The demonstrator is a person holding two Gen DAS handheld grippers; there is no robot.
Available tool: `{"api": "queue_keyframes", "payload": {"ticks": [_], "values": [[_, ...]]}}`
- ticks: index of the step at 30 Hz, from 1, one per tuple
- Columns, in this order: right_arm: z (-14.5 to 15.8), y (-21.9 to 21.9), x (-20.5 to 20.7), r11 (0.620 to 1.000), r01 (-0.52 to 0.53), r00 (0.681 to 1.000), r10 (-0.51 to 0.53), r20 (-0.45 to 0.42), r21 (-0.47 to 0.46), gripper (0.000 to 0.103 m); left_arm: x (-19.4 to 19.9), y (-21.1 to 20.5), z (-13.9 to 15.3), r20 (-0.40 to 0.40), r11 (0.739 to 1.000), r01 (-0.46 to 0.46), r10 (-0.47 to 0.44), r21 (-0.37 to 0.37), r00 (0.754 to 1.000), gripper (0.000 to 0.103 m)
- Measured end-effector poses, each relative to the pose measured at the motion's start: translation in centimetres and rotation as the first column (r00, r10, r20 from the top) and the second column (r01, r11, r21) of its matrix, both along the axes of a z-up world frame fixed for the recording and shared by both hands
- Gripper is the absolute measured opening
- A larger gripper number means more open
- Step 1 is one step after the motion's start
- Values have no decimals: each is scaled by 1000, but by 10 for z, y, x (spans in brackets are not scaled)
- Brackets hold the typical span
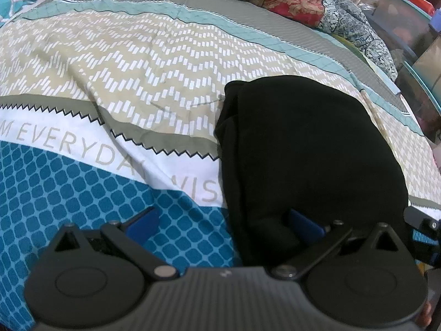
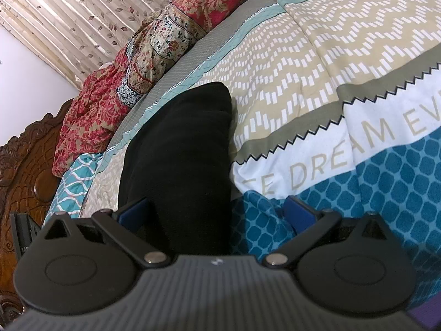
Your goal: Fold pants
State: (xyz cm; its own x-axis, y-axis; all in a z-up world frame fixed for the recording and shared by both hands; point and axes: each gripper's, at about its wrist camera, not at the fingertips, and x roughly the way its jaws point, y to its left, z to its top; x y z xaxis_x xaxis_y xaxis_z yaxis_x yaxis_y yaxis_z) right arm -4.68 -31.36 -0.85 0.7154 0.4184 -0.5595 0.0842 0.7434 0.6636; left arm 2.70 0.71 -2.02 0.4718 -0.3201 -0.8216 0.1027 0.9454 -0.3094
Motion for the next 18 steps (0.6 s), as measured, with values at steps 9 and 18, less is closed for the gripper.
{"api": "queue_keyframes", "payload": {"ticks": [9,18], "values": [[-1,-1,0,1000,1,1000,-1,6,-6,103,0,1,-1,2,1000,3,-3,-1,1000,103],[0,-1,2,1000,-2,1000,2,-8,-2,103,4,4,1,-21,1000,20,-20,-7,1000,103]]}}
